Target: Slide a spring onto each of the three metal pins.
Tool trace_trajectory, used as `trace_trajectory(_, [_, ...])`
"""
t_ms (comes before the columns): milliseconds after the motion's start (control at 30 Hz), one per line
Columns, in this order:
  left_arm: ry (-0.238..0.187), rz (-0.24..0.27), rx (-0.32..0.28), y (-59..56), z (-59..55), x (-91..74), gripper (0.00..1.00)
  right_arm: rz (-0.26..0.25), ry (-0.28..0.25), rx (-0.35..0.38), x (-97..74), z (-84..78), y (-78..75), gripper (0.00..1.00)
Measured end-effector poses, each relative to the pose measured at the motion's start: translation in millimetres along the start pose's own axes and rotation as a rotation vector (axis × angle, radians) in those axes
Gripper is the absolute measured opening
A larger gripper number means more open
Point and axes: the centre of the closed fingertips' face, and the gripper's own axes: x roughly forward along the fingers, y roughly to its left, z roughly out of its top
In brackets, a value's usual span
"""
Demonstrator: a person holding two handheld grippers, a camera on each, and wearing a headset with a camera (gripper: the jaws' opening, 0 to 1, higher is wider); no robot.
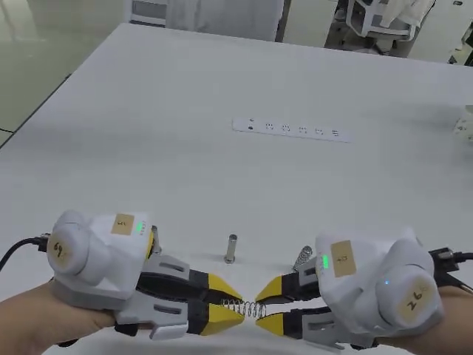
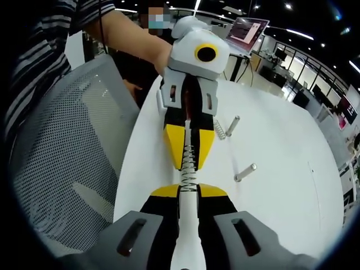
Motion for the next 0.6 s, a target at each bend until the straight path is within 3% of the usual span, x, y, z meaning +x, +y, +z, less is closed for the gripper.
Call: trace_trajectory(600, [0.004,0.004,-0.001,-0.2,-0.7,-1.4,0.03,-0.012,0.001,-0.021,-2.0,1.2,0.1,0.07])
